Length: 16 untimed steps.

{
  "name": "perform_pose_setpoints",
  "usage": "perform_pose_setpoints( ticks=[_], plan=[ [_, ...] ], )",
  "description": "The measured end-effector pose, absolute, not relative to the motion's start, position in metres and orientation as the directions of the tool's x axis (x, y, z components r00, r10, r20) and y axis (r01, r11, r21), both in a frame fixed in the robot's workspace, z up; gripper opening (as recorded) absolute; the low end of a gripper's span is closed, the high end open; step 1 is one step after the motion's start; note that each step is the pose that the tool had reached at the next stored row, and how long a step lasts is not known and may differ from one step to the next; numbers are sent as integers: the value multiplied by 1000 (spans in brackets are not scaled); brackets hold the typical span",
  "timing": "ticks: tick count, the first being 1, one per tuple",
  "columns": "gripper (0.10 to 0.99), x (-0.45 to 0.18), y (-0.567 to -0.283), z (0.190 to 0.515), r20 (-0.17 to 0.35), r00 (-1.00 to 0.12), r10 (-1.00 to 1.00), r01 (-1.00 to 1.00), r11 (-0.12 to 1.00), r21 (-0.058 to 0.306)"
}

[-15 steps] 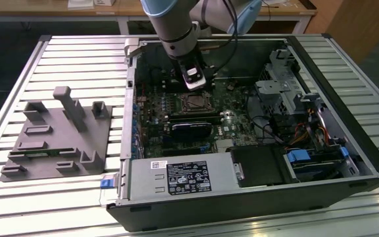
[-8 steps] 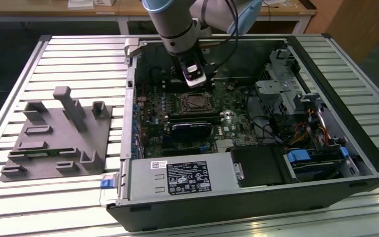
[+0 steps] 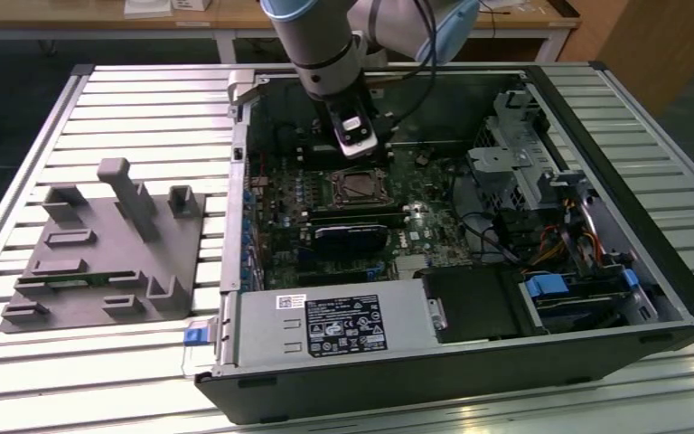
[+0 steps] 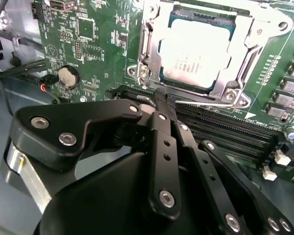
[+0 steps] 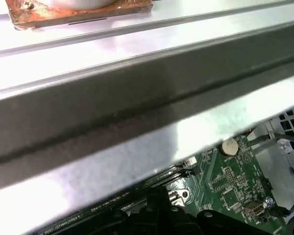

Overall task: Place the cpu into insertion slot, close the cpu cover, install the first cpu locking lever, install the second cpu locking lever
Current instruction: 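Install the first cpu locking lever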

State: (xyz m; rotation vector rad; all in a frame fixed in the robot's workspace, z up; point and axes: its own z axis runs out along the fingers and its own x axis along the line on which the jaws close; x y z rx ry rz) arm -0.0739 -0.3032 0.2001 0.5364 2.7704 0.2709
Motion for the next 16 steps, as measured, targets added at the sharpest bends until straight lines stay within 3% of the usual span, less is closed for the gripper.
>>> perform_pose_setpoints(
  ticks=[16],
  plan=[
    [106,-74,-300,200,-255,-883,393,332,909,250]
  ],
)
